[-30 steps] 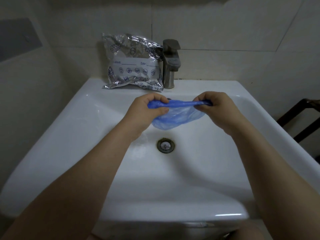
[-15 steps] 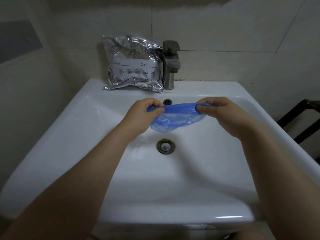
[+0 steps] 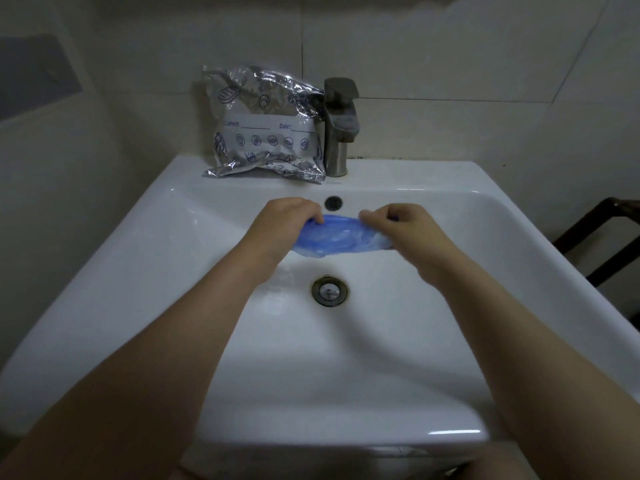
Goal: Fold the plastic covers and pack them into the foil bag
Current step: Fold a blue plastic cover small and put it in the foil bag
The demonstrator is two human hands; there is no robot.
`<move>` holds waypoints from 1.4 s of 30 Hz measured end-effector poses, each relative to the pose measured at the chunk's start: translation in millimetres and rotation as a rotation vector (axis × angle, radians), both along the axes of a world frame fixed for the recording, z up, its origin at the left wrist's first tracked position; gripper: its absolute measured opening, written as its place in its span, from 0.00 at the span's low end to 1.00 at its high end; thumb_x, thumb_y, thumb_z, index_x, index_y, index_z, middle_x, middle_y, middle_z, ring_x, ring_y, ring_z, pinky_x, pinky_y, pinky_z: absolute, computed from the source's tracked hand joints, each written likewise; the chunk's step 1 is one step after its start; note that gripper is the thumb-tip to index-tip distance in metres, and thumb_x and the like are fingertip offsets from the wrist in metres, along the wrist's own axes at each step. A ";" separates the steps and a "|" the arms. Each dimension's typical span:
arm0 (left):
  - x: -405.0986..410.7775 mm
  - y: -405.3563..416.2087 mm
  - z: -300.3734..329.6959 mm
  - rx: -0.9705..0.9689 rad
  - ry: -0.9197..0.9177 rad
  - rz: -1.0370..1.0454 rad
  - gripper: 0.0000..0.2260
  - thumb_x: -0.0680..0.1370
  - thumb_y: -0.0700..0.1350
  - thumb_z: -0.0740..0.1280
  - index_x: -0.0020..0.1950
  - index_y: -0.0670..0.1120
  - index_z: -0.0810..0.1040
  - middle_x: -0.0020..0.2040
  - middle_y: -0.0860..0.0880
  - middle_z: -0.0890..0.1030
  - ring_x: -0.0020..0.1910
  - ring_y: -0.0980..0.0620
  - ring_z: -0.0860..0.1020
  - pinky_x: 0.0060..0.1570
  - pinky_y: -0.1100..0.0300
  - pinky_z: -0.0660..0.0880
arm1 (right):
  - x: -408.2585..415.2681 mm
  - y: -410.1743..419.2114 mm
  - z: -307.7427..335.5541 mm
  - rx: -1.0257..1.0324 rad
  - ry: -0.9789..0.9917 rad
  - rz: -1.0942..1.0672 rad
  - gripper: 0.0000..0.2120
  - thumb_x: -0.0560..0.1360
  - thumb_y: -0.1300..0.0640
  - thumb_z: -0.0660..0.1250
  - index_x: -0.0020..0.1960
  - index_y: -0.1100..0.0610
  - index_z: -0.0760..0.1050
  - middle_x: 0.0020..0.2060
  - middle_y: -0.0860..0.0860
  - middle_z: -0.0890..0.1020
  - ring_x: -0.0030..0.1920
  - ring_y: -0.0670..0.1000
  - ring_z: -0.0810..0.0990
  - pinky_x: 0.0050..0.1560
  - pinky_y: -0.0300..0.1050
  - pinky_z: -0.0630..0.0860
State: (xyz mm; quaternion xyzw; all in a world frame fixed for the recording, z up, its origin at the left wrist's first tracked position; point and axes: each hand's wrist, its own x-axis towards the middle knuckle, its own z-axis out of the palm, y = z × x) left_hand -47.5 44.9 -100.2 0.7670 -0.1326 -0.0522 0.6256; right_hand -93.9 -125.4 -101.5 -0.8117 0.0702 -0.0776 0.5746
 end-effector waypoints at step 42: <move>-8.2 -3.0 -5.3 0.172 -0.097 -0.072 0.14 0.68 0.37 0.75 0.32 0.48 0.71 0.32 0.51 0.73 0.31 0.57 0.69 0.32 0.68 0.66 | -3.3 -6.2 8.1 -0.140 0.018 0.030 0.08 0.70 0.64 0.72 0.37 0.55 0.75 0.33 0.50 0.76 0.32 0.46 0.71 0.30 0.30 0.69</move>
